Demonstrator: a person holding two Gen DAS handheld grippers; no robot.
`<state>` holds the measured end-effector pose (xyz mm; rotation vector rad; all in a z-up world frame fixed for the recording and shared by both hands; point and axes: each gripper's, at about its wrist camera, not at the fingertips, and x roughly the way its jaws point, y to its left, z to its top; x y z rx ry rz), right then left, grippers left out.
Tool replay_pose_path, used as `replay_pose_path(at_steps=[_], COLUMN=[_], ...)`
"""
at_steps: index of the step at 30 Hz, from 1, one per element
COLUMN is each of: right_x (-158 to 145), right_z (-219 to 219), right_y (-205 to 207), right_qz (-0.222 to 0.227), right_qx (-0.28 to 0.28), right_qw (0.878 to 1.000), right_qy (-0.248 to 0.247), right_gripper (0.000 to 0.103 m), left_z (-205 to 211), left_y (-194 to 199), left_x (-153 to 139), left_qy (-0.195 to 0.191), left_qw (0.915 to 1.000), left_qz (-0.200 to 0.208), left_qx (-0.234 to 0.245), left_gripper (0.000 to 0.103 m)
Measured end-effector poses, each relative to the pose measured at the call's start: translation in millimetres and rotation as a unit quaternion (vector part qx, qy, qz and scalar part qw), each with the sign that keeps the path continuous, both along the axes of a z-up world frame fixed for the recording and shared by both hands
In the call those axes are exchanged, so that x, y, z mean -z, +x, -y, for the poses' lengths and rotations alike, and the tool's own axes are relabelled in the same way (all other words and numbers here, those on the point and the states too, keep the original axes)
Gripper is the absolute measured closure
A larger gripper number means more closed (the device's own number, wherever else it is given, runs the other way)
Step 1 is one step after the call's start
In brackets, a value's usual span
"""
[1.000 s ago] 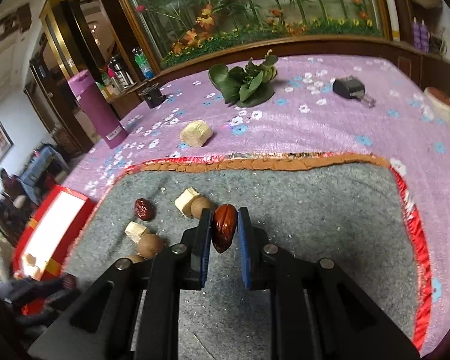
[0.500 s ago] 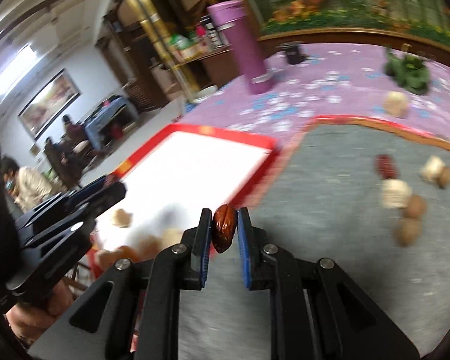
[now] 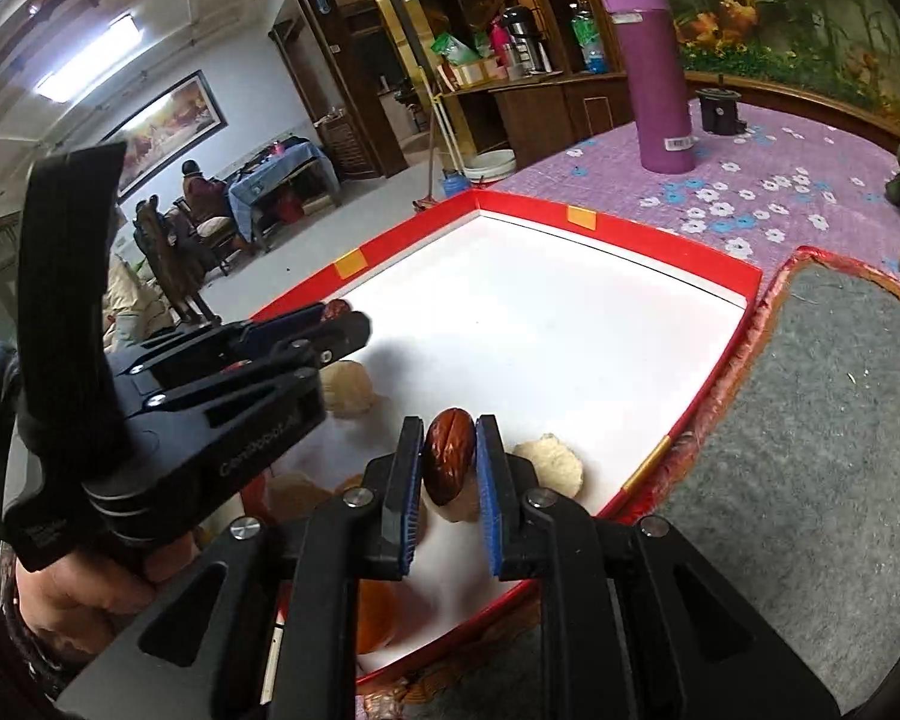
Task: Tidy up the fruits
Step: 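Lower both red dates onto the white tray and open both tools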
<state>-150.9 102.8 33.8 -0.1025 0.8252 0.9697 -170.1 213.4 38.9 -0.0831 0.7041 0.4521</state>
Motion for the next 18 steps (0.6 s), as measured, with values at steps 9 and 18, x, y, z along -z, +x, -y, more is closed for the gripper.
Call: replay_pose_path(at_steps=[9,18], right_x=[-0.5,-4.9], right_z=[-3.4,36.0], right_y=[0.0,25.4], right_qz=[0.008,-0.055], right_qx=[0.002,0.05], right_qw=[1.0,0.993], right_qy=[-0.005,0.094], right_gripper=[0.045,0.035], left_z=[-5.0,-2.2], left_y=[-6.9,-10.0], left_x=[1.1,-5.3], left_qy=[0.005,0.003], left_qw=[0.9994,0.9993], left_qz=[-0.002,0.003], left_qx=[-0.033,-0.036], left_gripper=[0.032,0.024])
